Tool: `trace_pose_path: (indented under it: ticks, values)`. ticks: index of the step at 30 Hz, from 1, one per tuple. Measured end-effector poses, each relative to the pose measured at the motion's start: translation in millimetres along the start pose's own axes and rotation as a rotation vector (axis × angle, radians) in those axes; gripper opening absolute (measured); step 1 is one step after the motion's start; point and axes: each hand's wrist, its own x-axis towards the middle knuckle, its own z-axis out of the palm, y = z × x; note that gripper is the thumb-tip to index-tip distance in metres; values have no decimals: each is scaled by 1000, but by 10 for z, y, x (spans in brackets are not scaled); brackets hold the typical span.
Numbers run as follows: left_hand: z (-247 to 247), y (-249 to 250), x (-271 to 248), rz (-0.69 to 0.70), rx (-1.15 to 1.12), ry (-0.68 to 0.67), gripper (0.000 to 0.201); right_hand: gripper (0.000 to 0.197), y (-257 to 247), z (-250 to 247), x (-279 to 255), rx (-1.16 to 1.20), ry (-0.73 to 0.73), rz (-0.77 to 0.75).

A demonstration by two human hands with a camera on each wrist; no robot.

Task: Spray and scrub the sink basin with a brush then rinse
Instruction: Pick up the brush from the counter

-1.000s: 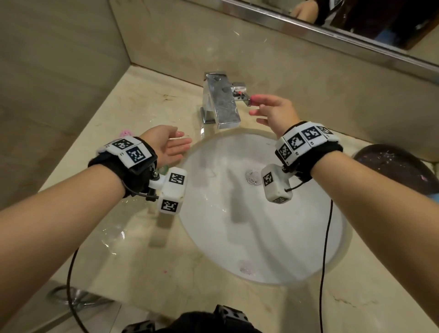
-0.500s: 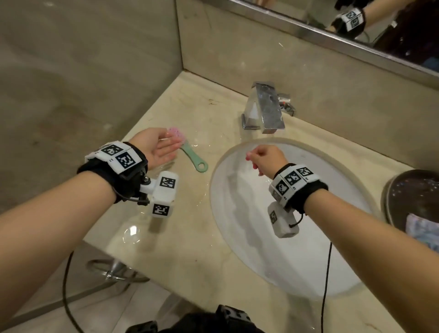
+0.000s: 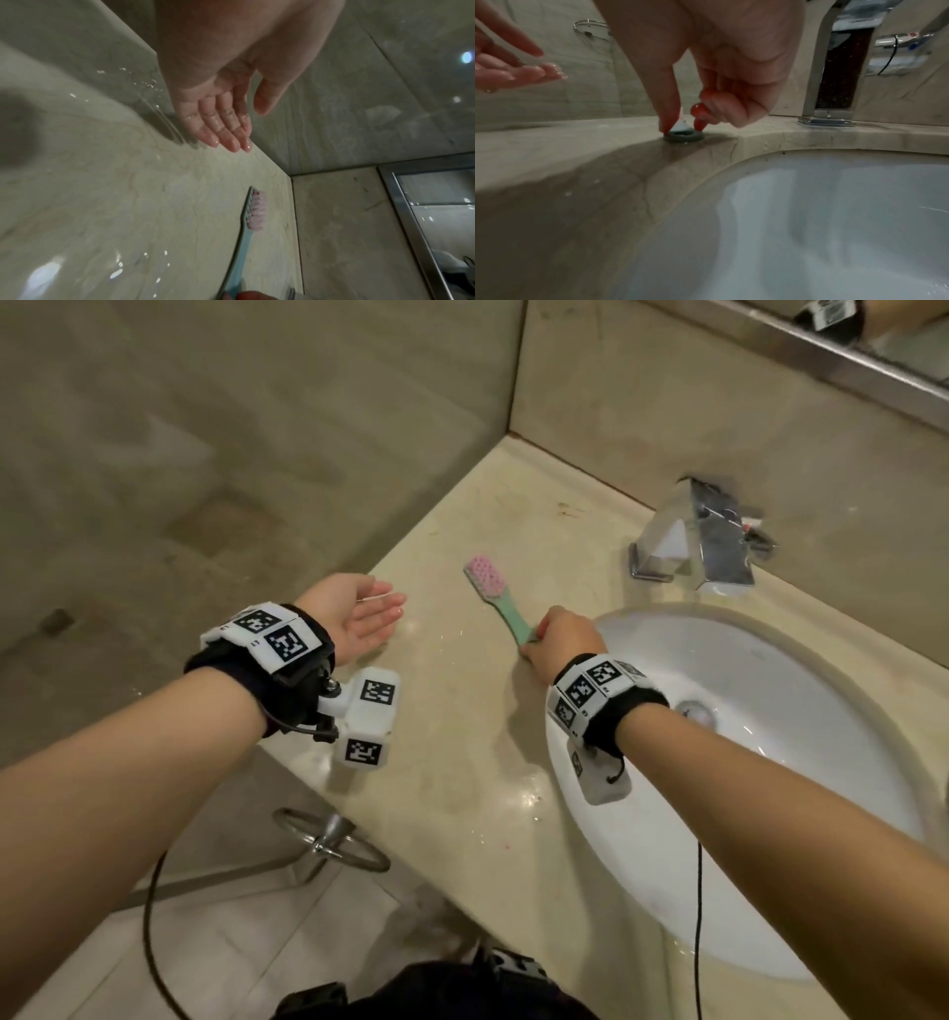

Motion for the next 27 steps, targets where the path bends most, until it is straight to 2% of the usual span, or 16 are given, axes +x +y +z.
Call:
trace_pose_path:
  ticks: [5, 11, 16, 20, 23, 27]
  values:
    - [4, -28, -1, -20, 19, 0, 22, 24, -1, -25, 29, -31, -82, 94]
    - [164, -27, -5, -25, 52, -34, 23, 24, 52, -20, -24, -3, -82, 116]
    - [295, -55, 13, -28, 69, -67, 21, 36, 174, -104, -46, -71, -106, 154]
    - [455, -106, 12, -29, 114, -90, 20, 21, 406, -76, -45, 6, -211, 182]
    - [632, -156, -8, -42, 146, -124, 18, 26, 626, -81, -109, 121, -150, 202]
    - [1017, -288, -62, -77, 238, -184, 21, 11, 1083, -211, -300, 231, -39, 204]
